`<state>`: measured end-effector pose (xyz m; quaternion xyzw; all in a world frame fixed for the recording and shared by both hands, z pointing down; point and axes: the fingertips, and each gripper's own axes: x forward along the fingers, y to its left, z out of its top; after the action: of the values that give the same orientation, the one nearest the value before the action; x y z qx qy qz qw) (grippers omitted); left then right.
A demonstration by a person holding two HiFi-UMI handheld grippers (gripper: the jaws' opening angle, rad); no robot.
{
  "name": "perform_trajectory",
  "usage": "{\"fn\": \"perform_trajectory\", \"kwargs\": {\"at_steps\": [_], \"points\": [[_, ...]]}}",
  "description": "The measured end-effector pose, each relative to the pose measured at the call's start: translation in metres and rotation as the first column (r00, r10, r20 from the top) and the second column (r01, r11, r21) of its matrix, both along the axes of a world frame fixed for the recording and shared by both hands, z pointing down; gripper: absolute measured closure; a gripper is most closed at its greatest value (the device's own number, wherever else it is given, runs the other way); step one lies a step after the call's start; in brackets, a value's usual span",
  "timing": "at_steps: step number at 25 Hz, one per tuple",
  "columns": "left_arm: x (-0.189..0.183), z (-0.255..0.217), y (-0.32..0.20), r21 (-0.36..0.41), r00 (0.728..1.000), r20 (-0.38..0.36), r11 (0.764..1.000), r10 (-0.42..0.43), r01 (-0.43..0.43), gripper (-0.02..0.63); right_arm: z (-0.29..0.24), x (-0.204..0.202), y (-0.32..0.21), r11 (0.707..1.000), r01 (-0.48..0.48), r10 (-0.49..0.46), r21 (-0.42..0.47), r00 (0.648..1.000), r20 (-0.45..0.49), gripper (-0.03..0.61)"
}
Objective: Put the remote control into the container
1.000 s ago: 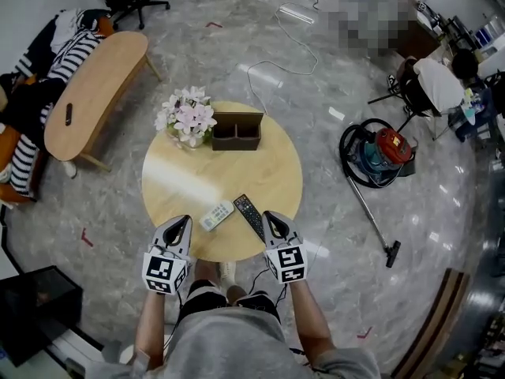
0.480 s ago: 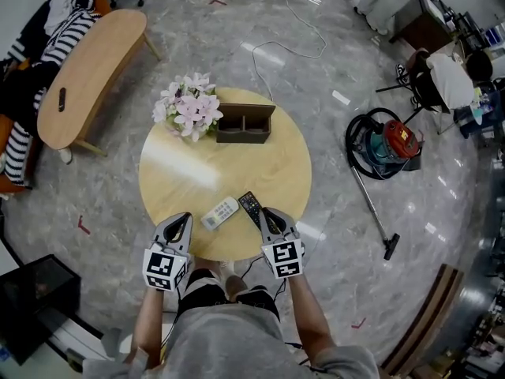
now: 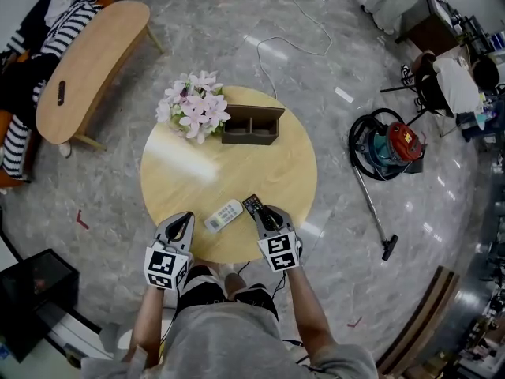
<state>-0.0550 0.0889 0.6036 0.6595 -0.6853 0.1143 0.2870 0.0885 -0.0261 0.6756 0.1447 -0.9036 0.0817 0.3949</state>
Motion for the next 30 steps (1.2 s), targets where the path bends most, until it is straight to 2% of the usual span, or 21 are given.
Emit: {"fn": "perform_trajectory", "kwargs": {"at_steps": [7,10,20,30], "points": [[-0.004,0.007,0.001,-0.017,1.000,-0.013,1.000,-0.004,0.004,0.607,0.025,-0.004,0.003,0.998,0.056,-0.057,-0.011,0.994,-0.094,0.392],[-0.006,0.009,0.002,-0.024,1.000,-0.018,1.000,-0.006,0.006,0.607,0.034,-0.006,0.004,0.997,0.080,-0.080,-0.012,0.987,-0.136,0.370],[-0.022,0.012,0.000,-0.033,1.000,-0.021,0.999,-0.023,0.022,0.607,0.052,-0.013,0.009,0.991,0.114,-0.128,-0.077,0.967,-0.220,0.367],[-0.031,0.017,0.002,-0.045,0.999,-0.027,0.999,-0.032,0.030,0.606,0.063,-0.016,0.008,0.988,0.125,-0.146,-0.090,0.951,-0.273,0.367]]}}
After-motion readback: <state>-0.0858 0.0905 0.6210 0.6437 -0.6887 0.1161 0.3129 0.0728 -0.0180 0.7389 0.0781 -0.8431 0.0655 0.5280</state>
